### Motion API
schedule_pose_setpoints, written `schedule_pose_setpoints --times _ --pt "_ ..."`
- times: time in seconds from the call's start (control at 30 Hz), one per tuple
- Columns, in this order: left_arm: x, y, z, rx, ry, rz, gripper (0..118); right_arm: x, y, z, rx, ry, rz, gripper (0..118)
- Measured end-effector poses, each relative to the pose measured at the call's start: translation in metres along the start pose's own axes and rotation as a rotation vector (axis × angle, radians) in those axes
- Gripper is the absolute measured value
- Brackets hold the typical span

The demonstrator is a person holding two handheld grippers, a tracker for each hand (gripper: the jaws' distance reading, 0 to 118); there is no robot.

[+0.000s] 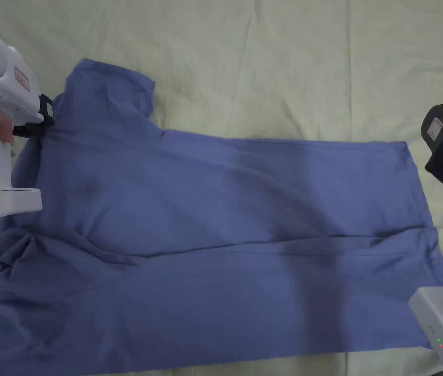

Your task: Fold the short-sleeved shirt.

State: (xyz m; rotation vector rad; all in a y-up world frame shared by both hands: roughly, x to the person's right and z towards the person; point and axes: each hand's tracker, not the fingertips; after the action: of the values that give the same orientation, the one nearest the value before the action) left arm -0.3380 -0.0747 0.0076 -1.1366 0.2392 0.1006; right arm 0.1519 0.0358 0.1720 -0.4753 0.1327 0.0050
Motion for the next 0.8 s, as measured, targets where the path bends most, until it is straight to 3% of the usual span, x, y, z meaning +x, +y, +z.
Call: schedule_pose_setpoints --times 0.13,0.33,0.37,0.4,0.43,0.47,0.5,0.57,0.63,0.73,0.8 --pt "-0.011 -0.010 0.032 0.100 -0.069 0.045 0 0.008 0.018 -0.018 -0.001 -0.016 0.039 0" --pt "-0.020 -0.012 0.076 0.180 -0.131 0.111 0 0.045 0.032 -0.089 -0.244 -0.048 0.137 2" --pt "-0.022 -0.014 0.081 0.185 -0.140 0.115 0 0.051 0.032 -0.101 -0.273 -0.065 0.121 12" --pt "-0.022 -0.016 0.087 0.190 -0.143 0.126 0 0.059 0.032 -0.115 -0.341 -0.058 0.120 37" --pt "-0.019 -0.018 0.093 0.193 -0.145 0.131 0 0.065 0.030 -0.127 -0.381 -0.058 0.126 75" --pt "-0.017 -0.021 0.097 0.197 -0.146 0.135 0 0.072 0.025 -0.136 -0.411 -0.073 0.126 93" --pt "-0.016 -0.023 0.099 0.198 -0.143 0.139 0 0.075 0.020 -0.147 -0.454 -0.113 0.120 100" --pt "-0.021 -0.019 0.095 0.196 -0.139 0.144 0 0.084 0.009 -0.170 -0.543 -0.154 0.112 101" --pt "-0.022 -0.018 0.093 0.190 -0.129 0.143 0 0.094 -0.007 -0.190 -0.593 -0.174 0.055 101" --pt "-0.021 -0.017 0.091 0.180 -0.108 0.135 0 0.104 -0.023 -0.201 -0.621 -0.203 -0.075 100" --pt "-0.021 -0.016 0.090 0.178 -0.098 0.136 0 0.109 -0.030 -0.208 -0.629 -0.186 -0.168 91"
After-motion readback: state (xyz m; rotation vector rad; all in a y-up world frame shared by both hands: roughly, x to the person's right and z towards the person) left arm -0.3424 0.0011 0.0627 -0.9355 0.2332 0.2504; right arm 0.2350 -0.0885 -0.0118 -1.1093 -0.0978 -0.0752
